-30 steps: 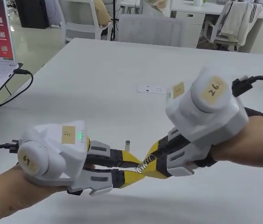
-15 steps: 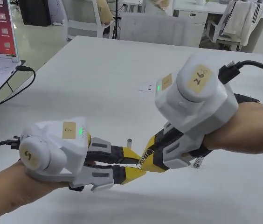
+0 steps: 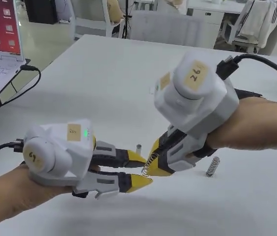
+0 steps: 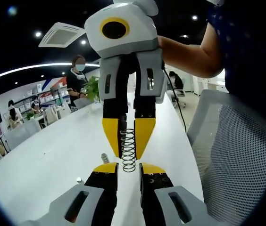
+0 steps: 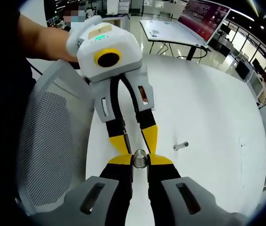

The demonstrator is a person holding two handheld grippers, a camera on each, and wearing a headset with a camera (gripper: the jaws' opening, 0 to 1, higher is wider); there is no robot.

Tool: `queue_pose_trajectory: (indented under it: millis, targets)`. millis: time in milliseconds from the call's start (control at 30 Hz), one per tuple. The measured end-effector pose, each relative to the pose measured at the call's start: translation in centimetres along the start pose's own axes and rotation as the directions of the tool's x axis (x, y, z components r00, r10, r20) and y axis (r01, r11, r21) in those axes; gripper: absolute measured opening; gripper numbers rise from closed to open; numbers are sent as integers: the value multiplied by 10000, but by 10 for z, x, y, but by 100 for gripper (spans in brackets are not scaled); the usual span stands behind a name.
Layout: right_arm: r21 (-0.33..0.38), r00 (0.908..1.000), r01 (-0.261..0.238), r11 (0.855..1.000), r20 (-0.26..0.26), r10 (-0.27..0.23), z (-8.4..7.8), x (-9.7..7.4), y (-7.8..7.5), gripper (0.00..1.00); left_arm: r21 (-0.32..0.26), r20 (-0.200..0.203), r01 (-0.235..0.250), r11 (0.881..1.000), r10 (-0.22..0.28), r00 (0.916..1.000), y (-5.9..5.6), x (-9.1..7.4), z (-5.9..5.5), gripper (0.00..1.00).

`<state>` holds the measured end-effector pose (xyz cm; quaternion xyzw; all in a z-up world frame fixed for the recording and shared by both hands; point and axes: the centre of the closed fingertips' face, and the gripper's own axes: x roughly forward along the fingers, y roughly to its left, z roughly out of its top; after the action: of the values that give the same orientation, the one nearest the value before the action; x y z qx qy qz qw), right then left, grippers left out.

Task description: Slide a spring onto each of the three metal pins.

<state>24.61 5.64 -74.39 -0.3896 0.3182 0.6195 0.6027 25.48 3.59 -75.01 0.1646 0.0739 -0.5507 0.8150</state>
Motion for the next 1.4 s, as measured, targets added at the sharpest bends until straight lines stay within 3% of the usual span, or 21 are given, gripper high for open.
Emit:
queue_pose_trajectory:
  millis: [533, 1400]
  targets:
    - [-8, 9998, 156, 9999, -115, -156, -1, -3, -12, 9, -1336, -119, -437, 9901, 425, 9990, 9, -9, -22, 38]
    - [76, 9982, 487, 9988, -361, -484, 1, -3, -51, 9, -2253, -264, -1447, 9635, 1424, 9895, 12, -31, -46, 67]
